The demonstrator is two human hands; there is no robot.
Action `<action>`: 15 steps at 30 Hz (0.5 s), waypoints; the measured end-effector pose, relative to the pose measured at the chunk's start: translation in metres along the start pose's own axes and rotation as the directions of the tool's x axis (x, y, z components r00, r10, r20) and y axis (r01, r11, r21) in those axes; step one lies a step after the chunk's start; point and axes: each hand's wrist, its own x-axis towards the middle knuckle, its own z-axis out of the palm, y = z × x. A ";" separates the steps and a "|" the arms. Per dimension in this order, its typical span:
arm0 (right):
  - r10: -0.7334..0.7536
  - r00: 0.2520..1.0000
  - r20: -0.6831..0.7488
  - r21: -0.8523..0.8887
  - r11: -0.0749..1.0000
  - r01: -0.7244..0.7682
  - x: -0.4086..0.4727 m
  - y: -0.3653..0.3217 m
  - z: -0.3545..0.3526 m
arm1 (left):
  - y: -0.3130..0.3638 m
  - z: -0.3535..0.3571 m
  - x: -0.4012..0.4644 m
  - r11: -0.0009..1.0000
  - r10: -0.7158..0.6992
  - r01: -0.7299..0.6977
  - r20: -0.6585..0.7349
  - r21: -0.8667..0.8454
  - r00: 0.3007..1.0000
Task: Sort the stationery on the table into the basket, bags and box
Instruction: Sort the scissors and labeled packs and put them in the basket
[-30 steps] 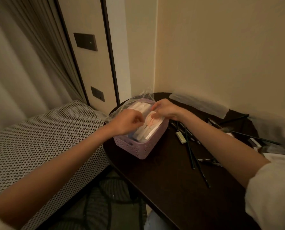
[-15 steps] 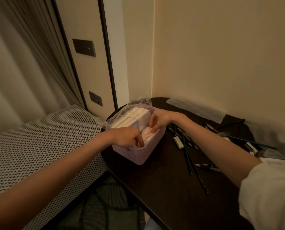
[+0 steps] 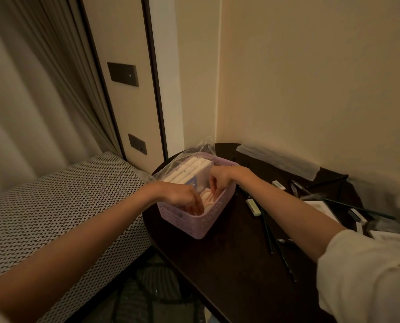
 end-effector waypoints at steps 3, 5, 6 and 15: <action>0.007 0.999 -0.043 -0.013 1.000 -0.008 0.000 0.001 0.003 | 0.001 0.000 0.002 0.998 -0.039 0.039 -0.002 -0.046 0.999; 0.018 0.994 -0.104 0.025 1.000 -0.015 -0.004 0.003 0.004 | 0.001 -0.002 0.001 0.995 -0.046 0.044 -0.016 -0.094 0.999; 0.019 0.988 -0.151 0.069 0.998 -0.008 -0.008 0.005 0.005 | 0.002 -0.003 -0.001 0.993 -0.041 0.038 -0.026 -0.110 0.999; 0.217 0.722 -0.657 0.336 0.942 0.022 -0.102 0.078 0.027 | 0.034 0.011 -0.001 0.986 0.158 -0.162 -0.553 0.042 0.818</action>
